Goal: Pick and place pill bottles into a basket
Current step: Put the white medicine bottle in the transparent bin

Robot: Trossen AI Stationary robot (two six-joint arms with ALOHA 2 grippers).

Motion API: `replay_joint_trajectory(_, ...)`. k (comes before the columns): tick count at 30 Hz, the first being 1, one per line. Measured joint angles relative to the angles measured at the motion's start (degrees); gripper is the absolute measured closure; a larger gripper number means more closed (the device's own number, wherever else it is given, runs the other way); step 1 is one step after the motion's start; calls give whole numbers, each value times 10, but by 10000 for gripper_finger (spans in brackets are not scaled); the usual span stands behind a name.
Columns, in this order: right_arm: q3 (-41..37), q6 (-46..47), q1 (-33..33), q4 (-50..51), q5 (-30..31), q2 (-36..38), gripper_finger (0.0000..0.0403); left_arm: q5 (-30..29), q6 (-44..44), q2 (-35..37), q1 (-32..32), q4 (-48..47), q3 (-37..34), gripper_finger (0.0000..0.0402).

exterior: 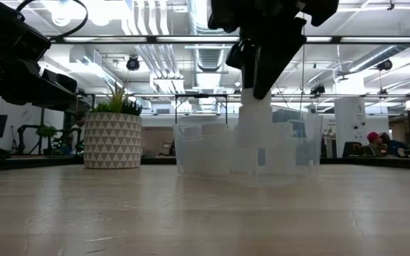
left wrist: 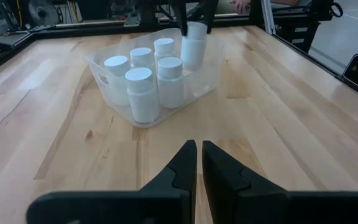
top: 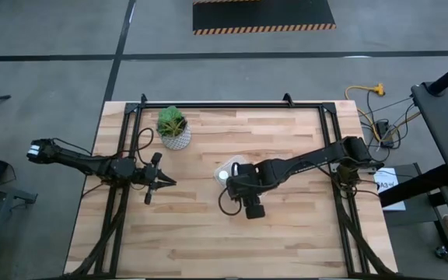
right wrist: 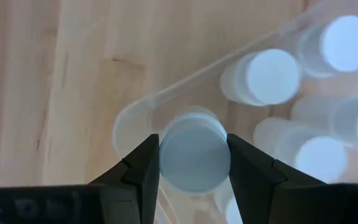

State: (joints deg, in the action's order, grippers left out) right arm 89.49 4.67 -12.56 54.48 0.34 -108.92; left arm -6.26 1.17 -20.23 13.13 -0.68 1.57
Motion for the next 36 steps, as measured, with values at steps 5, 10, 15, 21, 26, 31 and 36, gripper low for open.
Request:
replay_joint_trajectory(5,-16,-12,5,-27,-11,0,263,0,0,0,0,1,0,393)
replay_joint_trajectory(10,-29,-19,11,-48,-22,0,263,0,0,0,0,1,0,393)
replay_joint_trajectory(15,-54,-24,18,-79,-48,0,263,0,0,0,0,2,0,393)
replay_joint_trajectory(21,-75,-24,22,-104,-60,0,263,0,0,0,0,2,0,393)
replay_joint_trajectory(26,-83,-24,23,-104,-64,0,263,0,0,0,0,2,0,393)
replay_joint_trajectory(31,-91,-24,25,-108,-64,0,263,0,0,0,0,2,0,393)
replay_joint_trajectory(36,-94,-27,25,-116,-65,0,263,0,0,0,0,2,0,393)
